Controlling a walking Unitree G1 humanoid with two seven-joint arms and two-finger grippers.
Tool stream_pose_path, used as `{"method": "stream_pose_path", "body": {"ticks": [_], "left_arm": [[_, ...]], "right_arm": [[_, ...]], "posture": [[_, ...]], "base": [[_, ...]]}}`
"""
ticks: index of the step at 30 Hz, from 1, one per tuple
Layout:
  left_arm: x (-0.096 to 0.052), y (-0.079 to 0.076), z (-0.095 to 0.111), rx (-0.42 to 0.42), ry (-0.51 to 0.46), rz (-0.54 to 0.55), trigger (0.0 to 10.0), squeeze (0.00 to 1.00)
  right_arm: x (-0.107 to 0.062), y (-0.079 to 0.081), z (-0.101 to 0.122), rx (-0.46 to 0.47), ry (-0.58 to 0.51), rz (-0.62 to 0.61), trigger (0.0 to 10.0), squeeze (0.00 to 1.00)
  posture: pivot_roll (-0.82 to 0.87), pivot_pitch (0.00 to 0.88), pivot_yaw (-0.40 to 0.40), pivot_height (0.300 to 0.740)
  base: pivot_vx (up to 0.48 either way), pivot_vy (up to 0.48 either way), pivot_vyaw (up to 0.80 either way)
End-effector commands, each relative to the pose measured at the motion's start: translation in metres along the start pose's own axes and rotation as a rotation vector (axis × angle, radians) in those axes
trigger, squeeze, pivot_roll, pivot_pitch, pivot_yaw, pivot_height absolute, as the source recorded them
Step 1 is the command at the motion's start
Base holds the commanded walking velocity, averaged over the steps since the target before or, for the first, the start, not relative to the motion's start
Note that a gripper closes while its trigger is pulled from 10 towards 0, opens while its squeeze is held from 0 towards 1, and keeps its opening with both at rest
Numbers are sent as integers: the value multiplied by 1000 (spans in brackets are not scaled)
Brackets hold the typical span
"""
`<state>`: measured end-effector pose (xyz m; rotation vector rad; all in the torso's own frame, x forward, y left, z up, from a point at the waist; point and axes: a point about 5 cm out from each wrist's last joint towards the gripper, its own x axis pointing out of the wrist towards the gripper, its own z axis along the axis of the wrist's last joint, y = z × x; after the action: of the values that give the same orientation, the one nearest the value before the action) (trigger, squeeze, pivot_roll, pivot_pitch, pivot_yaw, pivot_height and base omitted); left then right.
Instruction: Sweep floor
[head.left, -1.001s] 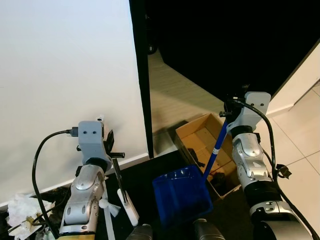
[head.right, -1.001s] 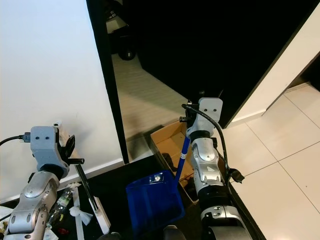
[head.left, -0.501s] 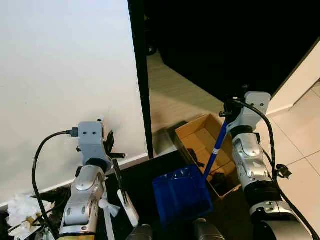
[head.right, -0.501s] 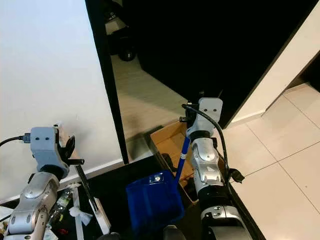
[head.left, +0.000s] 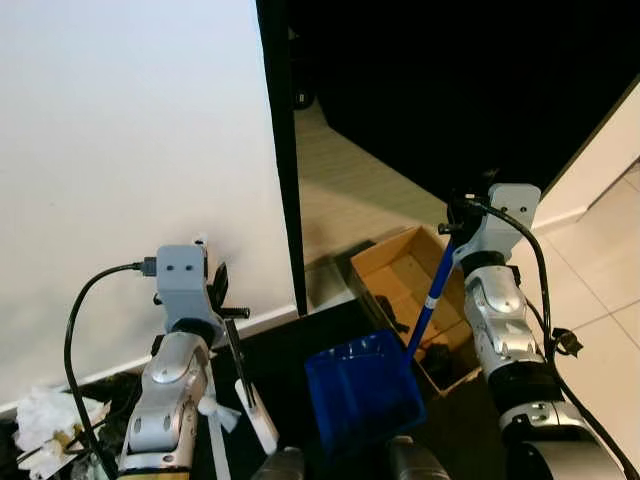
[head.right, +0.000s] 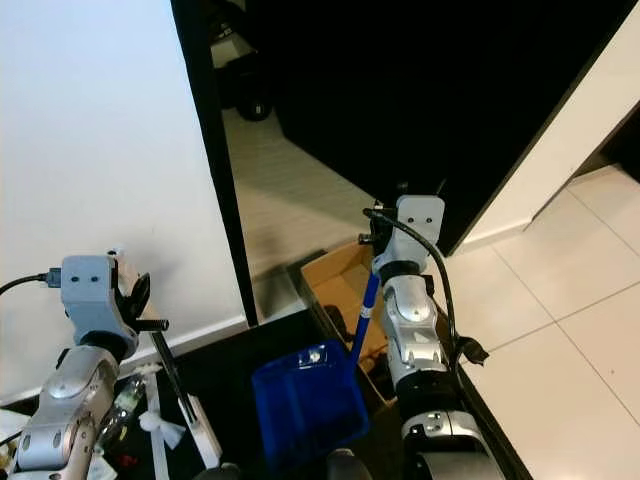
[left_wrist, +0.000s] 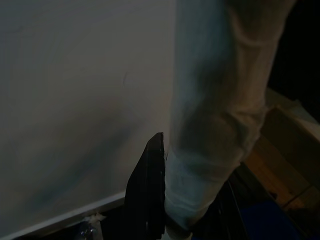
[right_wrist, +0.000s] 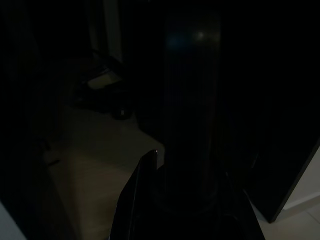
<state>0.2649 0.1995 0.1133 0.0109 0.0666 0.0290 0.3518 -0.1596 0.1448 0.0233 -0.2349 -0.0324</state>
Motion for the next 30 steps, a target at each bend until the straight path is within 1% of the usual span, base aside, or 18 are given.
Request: {"method": "stream_pose_path", "body": {"ticks": [1, 17, 30], "left_arm": [[-3, -2, -2, 0, -2, -4, 10000, 0], [-2, 0, -1, 0, -5, -1, 10000, 0], [-2, -1, -1, 0, -8, -1, 10000, 0]], "right_arm": [[-1, 0, -3, 7, 16, -2, 10000, 0], [-1, 0, -3, 9, 15, -5, 10000, 0], [-1, 0, -4, 8, 16, -6, 10000, 0]], "posture": [[228, 136, -40, 740], [226, 139, -37, 740], [226, 141, -36, 740]], "base": [[-480, 0, 0], [-427, 0, 0], [0, 0, 0]]}}
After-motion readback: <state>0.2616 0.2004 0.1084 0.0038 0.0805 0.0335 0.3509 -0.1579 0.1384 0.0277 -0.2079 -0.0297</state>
